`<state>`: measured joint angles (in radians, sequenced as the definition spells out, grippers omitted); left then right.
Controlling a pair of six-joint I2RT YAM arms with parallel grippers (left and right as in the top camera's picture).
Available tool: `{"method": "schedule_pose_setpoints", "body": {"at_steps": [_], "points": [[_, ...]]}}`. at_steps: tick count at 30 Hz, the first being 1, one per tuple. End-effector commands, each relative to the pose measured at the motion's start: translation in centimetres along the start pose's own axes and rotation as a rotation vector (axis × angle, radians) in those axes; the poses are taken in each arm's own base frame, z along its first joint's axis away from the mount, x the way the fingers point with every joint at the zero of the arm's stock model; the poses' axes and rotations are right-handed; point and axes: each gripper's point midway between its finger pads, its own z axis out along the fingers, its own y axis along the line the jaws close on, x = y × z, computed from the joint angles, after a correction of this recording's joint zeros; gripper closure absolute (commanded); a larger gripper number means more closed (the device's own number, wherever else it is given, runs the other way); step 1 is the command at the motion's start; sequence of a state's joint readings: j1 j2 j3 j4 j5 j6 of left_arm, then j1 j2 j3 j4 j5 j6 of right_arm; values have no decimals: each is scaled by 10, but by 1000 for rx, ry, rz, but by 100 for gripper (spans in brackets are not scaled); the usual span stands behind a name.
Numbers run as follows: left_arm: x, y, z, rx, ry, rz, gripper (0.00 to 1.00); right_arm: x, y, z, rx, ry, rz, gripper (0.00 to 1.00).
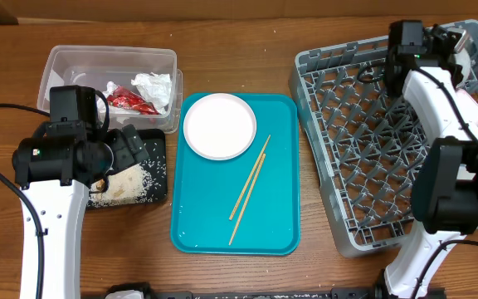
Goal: Sort waste into correct bins and load items into the dishwasher
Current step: 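Carry the pale green bowl with the right gripper into the dish rack's back, then reach the right gripper to the wooden chopsticks and grasp one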
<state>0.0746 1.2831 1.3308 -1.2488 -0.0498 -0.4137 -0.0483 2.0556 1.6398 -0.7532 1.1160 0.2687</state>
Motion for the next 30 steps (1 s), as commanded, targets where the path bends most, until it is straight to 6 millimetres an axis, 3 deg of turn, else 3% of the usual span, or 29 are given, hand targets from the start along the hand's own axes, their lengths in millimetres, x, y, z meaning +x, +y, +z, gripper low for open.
{"method": "schedule_pose_setpoints", "body": {"at_steps": [1, 10, 13, 16, 18, 23, 26, 30], "points": [[-4, 2, 0, -7, -10, -15, 0, 8, 17, -7, -37, 10, -20, 96], [-4, 1, 0, -7, -11, -15, 0, 44, 32, -26, -158, 137, -94, 94], [-4, 1, 0, -6, -10, -15, 0, 47, 26, -33, -186, 173, -41, 86], [-4, 1, 0, -2, -9, -15, 0, 36, 19, -49, -274, 183, 14, 75], [-3, 1, 0, -2, -8, -15, 0, 20, 6, -72, -390, 176, 82, 57], [-3, 1, 0, -3, -5, -15, 0, 2, -10, -122, -650, 188, 173, 45], [-3, 1, 0, -3, -5, -15, 0, 7, -6, -168, -910, 267, 179, 43], [-3, 1, 0, -3, -5, -15, 0, 30, 8, -227, -1194, 410, 109, 42]]}}
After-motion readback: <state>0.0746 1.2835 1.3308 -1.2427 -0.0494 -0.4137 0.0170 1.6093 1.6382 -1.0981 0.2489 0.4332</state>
